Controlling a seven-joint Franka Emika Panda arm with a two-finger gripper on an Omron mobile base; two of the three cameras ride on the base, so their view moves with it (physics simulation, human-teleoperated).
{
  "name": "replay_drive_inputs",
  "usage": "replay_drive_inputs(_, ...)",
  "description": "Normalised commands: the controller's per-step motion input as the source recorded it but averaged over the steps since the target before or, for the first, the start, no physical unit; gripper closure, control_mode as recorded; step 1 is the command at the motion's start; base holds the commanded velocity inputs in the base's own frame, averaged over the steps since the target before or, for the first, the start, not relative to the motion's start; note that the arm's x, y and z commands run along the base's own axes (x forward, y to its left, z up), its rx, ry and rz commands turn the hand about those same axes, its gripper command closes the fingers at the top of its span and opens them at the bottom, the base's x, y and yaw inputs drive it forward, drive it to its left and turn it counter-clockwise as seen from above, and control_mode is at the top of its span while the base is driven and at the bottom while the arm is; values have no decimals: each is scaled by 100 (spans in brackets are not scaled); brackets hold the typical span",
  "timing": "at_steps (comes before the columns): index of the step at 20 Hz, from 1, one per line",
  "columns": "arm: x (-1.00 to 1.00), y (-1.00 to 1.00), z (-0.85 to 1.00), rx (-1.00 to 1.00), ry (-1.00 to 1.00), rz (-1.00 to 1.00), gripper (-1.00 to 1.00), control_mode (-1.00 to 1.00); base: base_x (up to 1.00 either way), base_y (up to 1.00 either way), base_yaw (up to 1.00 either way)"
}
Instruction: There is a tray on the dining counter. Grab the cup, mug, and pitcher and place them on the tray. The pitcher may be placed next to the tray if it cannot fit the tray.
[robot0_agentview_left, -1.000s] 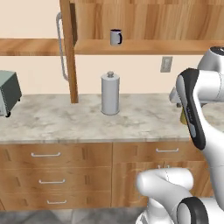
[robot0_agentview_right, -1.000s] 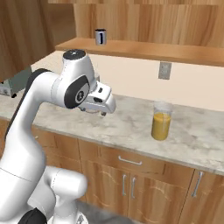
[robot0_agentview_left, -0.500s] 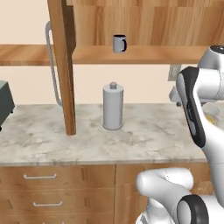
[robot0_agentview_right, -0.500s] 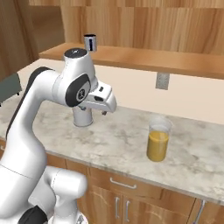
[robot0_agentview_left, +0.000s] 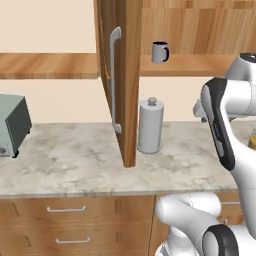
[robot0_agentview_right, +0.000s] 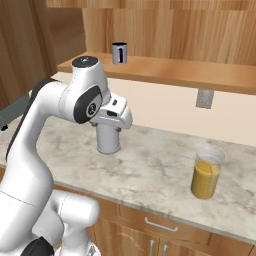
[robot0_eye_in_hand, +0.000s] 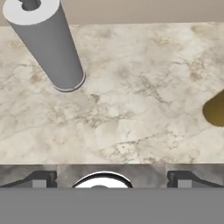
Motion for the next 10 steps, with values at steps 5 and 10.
replay_drive_inputs(5, 0, 0, 0, 0, 0, 0, -100, 100, 45, 7, 0)
replay_drive_inputs(10, 13, 0, 11, 0, -16, 2, -100, -100, 0, 0, 0)
